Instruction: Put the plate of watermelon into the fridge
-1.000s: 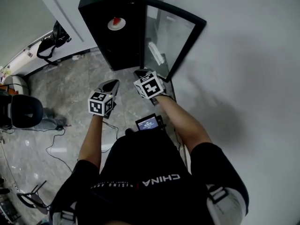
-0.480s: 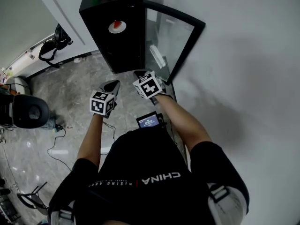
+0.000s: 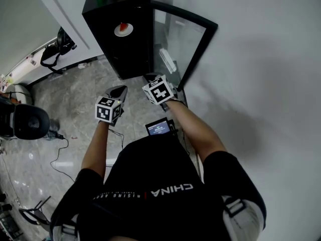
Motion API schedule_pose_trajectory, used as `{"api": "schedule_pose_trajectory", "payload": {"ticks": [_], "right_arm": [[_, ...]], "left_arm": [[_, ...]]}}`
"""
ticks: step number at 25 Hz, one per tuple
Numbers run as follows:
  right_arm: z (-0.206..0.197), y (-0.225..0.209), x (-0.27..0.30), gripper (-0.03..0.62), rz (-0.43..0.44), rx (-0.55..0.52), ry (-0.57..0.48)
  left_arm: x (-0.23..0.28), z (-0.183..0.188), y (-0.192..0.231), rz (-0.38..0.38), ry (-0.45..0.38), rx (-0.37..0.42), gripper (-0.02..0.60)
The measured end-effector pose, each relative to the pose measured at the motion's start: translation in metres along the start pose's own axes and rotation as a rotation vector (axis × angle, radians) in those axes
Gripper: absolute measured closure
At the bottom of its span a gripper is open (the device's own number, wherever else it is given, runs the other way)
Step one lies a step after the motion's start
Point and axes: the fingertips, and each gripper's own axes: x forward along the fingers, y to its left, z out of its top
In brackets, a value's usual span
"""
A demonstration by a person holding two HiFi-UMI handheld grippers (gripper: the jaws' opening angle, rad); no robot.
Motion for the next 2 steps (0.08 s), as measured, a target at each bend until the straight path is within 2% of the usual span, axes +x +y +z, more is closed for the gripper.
{"api": "schedule_pose_trajectory", "payload": {"ticks": [2], "right_arm": [[0.0,-0.0021,0.0016,0.579,0.002,0.0,-0.001]], "left_arm": [[0.003,-0.0005,0.0005,-0.002,0.001,-0.003,0.568]]}}
